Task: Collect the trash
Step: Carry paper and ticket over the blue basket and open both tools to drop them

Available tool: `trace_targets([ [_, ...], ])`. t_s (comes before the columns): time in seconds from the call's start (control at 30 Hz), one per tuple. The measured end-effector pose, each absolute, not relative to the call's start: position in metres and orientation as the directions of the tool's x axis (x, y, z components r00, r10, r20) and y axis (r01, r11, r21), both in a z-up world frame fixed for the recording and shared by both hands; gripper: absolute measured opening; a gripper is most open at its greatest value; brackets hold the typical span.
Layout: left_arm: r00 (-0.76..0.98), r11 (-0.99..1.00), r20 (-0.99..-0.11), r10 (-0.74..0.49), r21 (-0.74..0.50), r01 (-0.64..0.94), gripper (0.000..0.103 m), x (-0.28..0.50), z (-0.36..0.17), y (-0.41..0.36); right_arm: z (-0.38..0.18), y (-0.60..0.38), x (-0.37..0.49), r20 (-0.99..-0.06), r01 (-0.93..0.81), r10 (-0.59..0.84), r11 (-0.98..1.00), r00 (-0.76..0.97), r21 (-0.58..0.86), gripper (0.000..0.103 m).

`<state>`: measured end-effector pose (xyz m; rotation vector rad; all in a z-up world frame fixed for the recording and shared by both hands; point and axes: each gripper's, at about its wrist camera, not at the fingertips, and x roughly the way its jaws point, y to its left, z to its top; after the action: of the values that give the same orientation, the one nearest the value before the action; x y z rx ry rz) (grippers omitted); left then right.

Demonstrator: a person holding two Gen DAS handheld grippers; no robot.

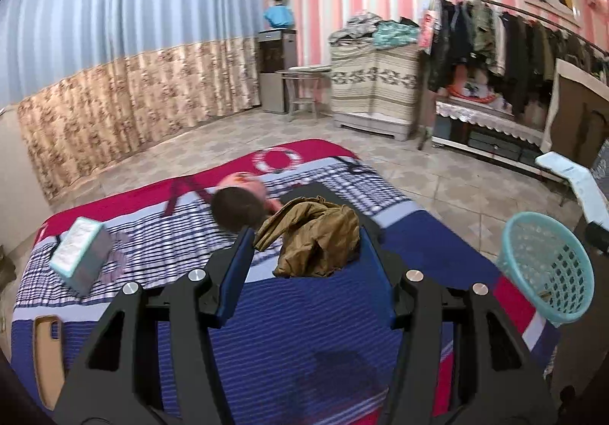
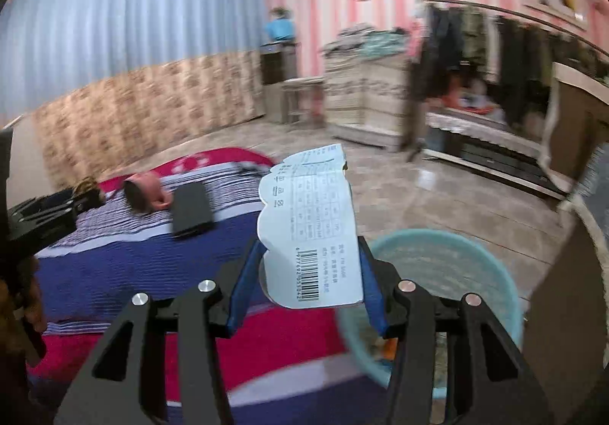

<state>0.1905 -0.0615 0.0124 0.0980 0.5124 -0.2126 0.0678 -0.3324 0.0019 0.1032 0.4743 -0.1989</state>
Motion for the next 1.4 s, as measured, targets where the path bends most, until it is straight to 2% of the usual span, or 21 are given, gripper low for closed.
trace_targets([
  [0.13, 0.837, 0.962, -0.504, -0.212, 0.042, 0.269, 0.055, 0.189, 0.007, -0.091, -0.006, -0.371, 0.058, -0.468, 0.304, -0.223, 0.947, 0.855, 0.103, 0.05],
  [0.5, 0.783, 0.907, -0.511, -0.354, 0.016, 0.421, 0.055, 0.189, 0.002, -0.186, -0.01, -0.428, 0.043, -0.459, 0.444, -0.348, 0.888, 0.817, 0.117, 0.05],
  [0.83, 0.719, 0.829, -0.519, -0.462, 0.037, 0.559, 0.055, 0.178, -0.01, -0.282, -0.026, -0.47, 0.031, -0.483, 0.522, -0.393, 0.837, 0.783, 0.164, 0.05],
  [1.1, 0.644, 0.768, -0.565, -0.516, 0.028, 0.64, 0.055, 0.178, -0.041, -0.344, -0.037, -0.492, 0.02, -0.503, 0.564, -0.41, 0.8, 0.761, 0.202, 0.05],
  [1.2, 0.637, 0.759, -0.569, -0.52, 0.034, 0.65, 0.059, 0.181, -0.046, -0.357, -0.04, -0.497, 0.019, -0.507, 0.571, -0.409, 0.792, 0.759, 0.216, 0.05],
  [1.33, 0.645, 0.77, -0.567, -0.512, 0.031, 0.638, 0.077, 0.189, -0.044, -0.361, -0.041, -0.498, 0.022, -0.508, 0.565, -0.404, 0.798, 0.761, 0.212, 0.05],
  [1.4, 0.662, 0.781, -0.555, -0.503, 0.036, 0.623, 0.079, 0.192, -0.04, -0.357, -0.042, -0.495, 0.026, -0.512, 0.557, -0.396, 0.805, 0.762, 0.207, 0.05],
])
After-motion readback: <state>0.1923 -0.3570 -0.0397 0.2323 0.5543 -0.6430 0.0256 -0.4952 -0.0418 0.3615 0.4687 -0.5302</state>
